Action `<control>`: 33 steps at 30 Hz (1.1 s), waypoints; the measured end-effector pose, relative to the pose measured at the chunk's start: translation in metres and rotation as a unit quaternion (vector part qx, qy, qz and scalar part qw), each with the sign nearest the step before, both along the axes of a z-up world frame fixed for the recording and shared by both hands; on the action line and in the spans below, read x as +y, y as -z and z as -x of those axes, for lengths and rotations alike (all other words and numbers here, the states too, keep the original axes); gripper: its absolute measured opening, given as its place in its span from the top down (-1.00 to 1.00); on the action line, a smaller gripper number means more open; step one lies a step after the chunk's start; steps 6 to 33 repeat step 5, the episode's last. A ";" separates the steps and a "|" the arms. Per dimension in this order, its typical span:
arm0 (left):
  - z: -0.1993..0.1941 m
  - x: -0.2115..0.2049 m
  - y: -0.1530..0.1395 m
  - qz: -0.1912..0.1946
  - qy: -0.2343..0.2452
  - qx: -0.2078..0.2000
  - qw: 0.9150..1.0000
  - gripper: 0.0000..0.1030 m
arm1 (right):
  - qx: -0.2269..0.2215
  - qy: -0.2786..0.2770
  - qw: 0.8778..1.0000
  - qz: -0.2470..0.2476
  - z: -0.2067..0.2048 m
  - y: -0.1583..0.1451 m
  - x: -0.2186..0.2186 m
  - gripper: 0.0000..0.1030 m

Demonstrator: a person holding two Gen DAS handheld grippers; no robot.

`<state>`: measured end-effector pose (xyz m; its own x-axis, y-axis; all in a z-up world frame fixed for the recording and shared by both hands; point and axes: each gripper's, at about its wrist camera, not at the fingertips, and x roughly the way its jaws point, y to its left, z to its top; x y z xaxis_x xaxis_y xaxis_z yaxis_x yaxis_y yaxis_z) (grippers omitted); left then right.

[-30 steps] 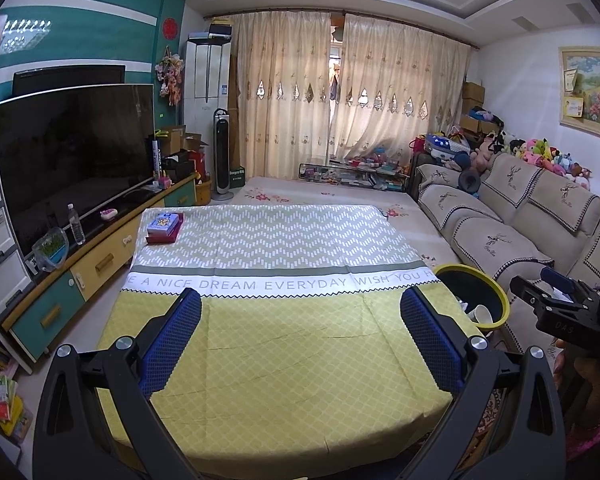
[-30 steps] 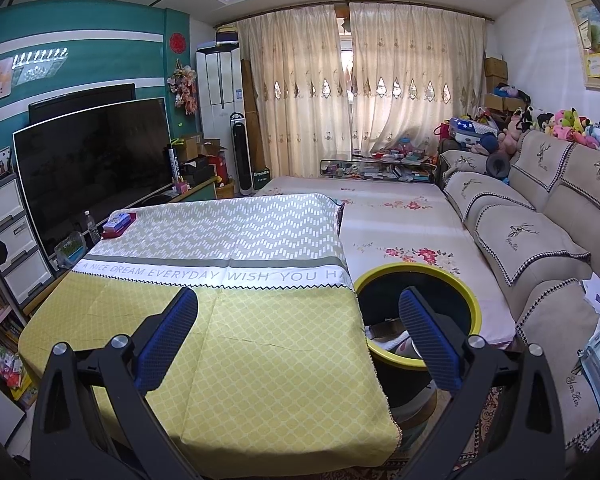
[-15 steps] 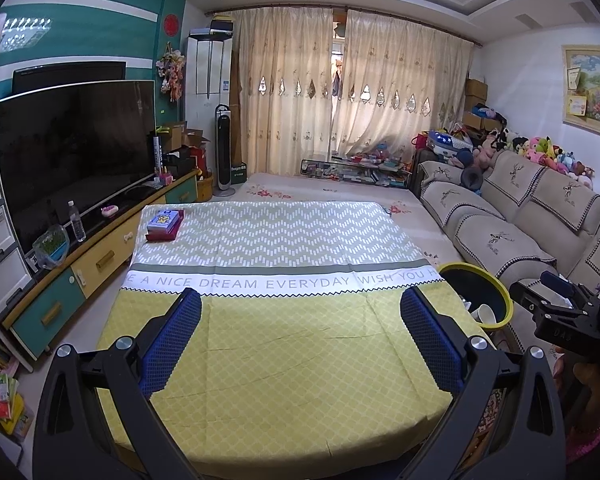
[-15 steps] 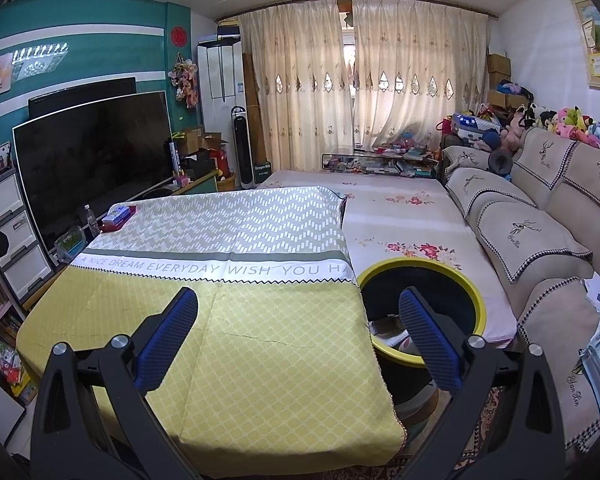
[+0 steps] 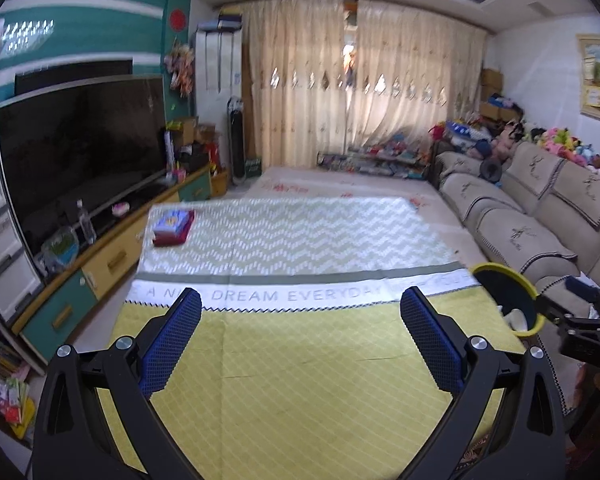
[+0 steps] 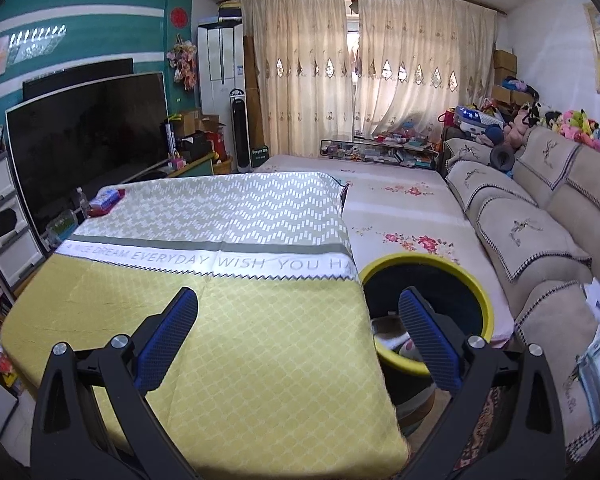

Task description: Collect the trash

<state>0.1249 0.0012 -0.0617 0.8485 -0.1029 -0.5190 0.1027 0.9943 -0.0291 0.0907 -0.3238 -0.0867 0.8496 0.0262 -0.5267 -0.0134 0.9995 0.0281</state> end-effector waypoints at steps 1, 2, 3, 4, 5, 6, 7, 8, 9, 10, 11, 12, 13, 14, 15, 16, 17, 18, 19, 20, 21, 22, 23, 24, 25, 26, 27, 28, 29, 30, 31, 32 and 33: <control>-0.013 0.005 0.005 0.005 -0.001 0.008 1.000 -0.91 | 0.004 0.000 1.000 0.007 -0.009 0.001 0.002 -0.86; -0.026 0.009 0.010 0.009 -0.003 0.017 1.000 -0.91 | 0.007 -0.002 1.000 0.011 -0.017 0.001 0.004 -0.86; -0.040 0.015 0.016 0.013 -0.006 0.027 1.000 -0.91 | 0.010 -0.005 1.000 0.017 -0.029 0.002 0.007 -0.86; -0.061 0.023 0.026 0.019 -0.011 0.039 0.999 -0.91 | 0.015 -0.007 1.000 0.024 -0.038 0.003 0.011 -0.86; -0.074 0.029 0.032 0.022 -0.014 0.047 0.999 -0.91 | 0.022 -0.010 0.999 0.033 -0.052 0.005 0.015 -0.86; -0.074 0.029 0.032 0.022 -0.014 0.047 0.999 -0.91 | 0.022 -0.010 0.999 0.033 -0.052 0.005 0.015 -0.86; -0.074 0.029 0.032 0.022 -0.014 0.047 0.999 -0.91 | 0.022 -0.010 0.999 0.033 -0.052 0.005 0.015 -0.86; -0.074 0.029 0.032 0.022 -0.014 0.047 0.999 -0.91 | 0.022 -0.010 0.999 0.033 -0.052 0.005 0.015 -0.86; -0.074 0.029 0.032 0.022 -0.014 0.047 0.999 -0.91 | 0.022 -0.010 0.999 0.033 -0.052 0.005 0.015 -0.86; -0.074 0.029 0.032 0.022 -0.014 0.047 0.999 -0.91 | 0.022 -0.010 0.999 0.033 -0.052 0.005 0.015 -0.86; -0.074 0.029 0.032 0.022 -0.014 0.047 0.999 -0.91 | 0.022 -0.010 0.999 0.033 -0.052 0.005 0.015 -0.86; -0.074 0.029 0.032 0.022 -0.014 0.047 0.999 -0.91 | 0.022 -0.010 0.999 0.033 -0.052 0.005 0.015 -0.86; -0.074 0.029 0.032 0.022 -0.014 0.047 0.999 -0.91 | 0.022 -0.010 0.999 0.033 -0.052 0.005 0.015 -0.86; -0.074 0.029 0.032 0.022 -0.014 0.047 0.999 -0.91 | 0.022 -0.010 0.999 0.033 -0.052 0.005 0.015 -0.86; -0.074 0.029 0.032 0.022 -0.014 0.047 0.999 -0.91 | 0.022 -0.010 0.999 0.033 -0.052 0.005 0.015 -0.86; -0.074 0.029 0.032 0.022 -0.014 0.047 0.999 -0.91 | 0.022 -0.010 0.999 0.033 -0.052 0.005 0.015 -0.86; -0.074 0.029 0.032 0.022 -0.014 0.047 0.999 -0.91 | 0.022 -0.010 0.999 0.033 -0.052 0.005 0.015 -0.86; -0.074 0.029 0.032 0.022 -0.014 0.047 0.999 -0.91 | 0.022 -0.010 0.999 0.033 -0.052 0.005 0.015 -0.86; -0.074 0.029 0.032 0.022 -0.014 0.047 0.999 -0.91 | 0.022 -0.010 0.999 0.033 -0.052 0.005 0.015 -0.86; -0.074 0.029 0.032 0.022 -0.014 0.047 0.999 -0.91 | 0.022 -0.010 0.999 0.033 -0.052 0.005 0.015 -0.86; -0.074 0.029 0.032 0.022 -0.014 0.047 0.999 -0.91 | 0.022 -0.010 0.999 0.033 -0.052 0.005 0.015 -0.86; -0.074 0.029 0.032 0.022 -0.014 0.047 0.999 -0.91 | 0.022 -0.010 0.999 0.033 -0.052 0.005 0.015 -0.86; -0.074 0.029 0.032 0.022 -0.014 0.047 0.999 -0.91 | 0.022 -0.010 0.999 0.033 -0.052 0.005 0.015 -0.86; -0.074 0.029 0.032 0.022 -0.014 0.047 0.999 -0.91 | 0.022 -0.010 0.999 0.033 -0.052 0.005 0.015 -0.86; -0.074 0.029 0.032 0.022 -0.014 0.047 0.999 -0.91 | 0.022 -0.010 0.999 0.033 -0.052 0.005 0.015 -0.86; -0.074 0.029 0.032 0.022 -0.014 0.047 0.999 -0.91 | 0.022 -0.010 0.999 0.033 -0.052 0.005 0.015 -0.86; -0.074 0.029 0.032 0.022 -0.014 0.047 0.999 -0.91 | 0.022 -0.010 0.999 0.033 -0.052 0.005 0.015 -0.86; -0.074 0.029 0.032 0.022 -0.014 0.047 0.999 -0.91 | 0.022 -0.010 0.999 0.033 -0.052 0.005 0.015 -0.86; -0.074 0.029 0.032 0.022 -0.014 0.047 0.999 -0.91 | 0.022 -0.010 0.999 0.033 -0.052 0.005 0.015 -0.86; -0.074 0.029 0.032 0.022 -0.014 0.047 0.999 -0.91 | 0.022 -0.010 0.999 0.033 -0.052 0.005 0.015 -0.86; -0.074 0.029 0.032 0.022 -0.014 0.047 0.999 -0.91 | 0.022 -0.010 0.999 0.033 -0.052 0.005 0.015 -0.86; -0.074 0.029 0.032 0.022 -0.014 0.047 0.999 -0.91 | 0.022 -0.010 0.999 0.033 -0.052 0.005 0.015 -0.86; -0.074 0.029 0.032 0.022 -0.014 0.047 0.999 -0.91 | 0.022 -0.010 0.999 0.033 -0.052 0.005 0.015 -0.86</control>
